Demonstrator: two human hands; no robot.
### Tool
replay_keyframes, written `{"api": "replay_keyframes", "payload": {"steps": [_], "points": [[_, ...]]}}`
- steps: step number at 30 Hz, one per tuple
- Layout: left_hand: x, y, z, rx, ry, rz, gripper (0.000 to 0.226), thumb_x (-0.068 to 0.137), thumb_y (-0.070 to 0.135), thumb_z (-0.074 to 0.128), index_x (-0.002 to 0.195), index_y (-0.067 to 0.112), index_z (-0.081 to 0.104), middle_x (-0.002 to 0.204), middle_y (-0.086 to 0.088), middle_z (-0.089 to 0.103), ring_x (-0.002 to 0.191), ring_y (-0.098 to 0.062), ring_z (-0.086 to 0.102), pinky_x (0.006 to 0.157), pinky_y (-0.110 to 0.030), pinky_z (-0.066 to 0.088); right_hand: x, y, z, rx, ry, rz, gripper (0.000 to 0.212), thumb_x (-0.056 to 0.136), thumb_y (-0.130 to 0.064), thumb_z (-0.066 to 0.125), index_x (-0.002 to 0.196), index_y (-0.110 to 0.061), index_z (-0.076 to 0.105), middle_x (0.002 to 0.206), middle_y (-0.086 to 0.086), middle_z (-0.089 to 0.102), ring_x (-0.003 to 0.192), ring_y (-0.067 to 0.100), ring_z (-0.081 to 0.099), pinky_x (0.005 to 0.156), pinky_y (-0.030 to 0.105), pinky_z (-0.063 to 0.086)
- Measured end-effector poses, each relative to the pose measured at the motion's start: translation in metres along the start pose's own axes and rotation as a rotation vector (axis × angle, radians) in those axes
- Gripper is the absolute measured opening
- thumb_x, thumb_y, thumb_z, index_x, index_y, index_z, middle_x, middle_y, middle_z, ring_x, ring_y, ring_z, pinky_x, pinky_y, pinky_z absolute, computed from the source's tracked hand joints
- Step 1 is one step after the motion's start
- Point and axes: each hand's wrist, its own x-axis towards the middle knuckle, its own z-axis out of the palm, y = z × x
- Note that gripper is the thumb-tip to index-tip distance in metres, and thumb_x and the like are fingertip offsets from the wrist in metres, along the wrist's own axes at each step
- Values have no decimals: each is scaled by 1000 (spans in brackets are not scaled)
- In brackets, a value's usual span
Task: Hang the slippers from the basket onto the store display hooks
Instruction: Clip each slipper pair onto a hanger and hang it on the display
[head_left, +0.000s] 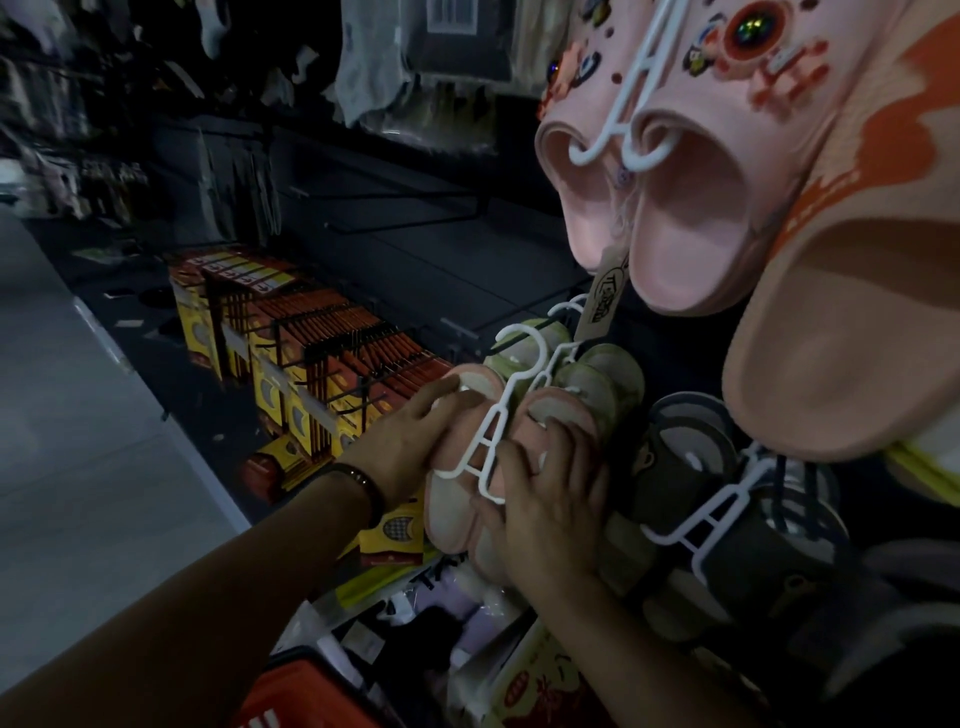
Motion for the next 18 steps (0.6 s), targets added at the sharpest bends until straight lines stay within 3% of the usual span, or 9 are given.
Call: {"api": "replay_keyframes", "payload": {"steps": [7,11,16,18], "points": [[14,-15,-21,-41,-76,98,93,76,15,86,149,40,35,150,9,39,133,-23,52,97,-47,57,11,6,-18,-28,-20,24,66,71,-66,68,132,-45,55,138,16,47,125,41,47,97,56,38],[19,-18,-37,-45,-25,11,93,70,18,91,145,34,38,142,10,41,121,-22,57,89,-43,58,17,7,-31,-56,-79,59,71,60,-62,81,127,-48,59,134,14,46,123,39,45,99,58,37],[20,-6,-39,73,-27,34,81,78,16,80,145,28,37,145,3,33,111,-27,59,79,-41,60,18,8,-35,-61,-106,65,70,62,-55,82,128,-45,57,139,13,43,128,38,41,101,60,37],[21,-2,-33,119,-24,-36,83,80,15,79,146,32,32,148,-4,26,103,-29,61,75,-34,57,15,7,-32,-65,-97,59,71,62,-53,83,127,-42,58,139,14,44,127,39,42,99,60,39]]}}
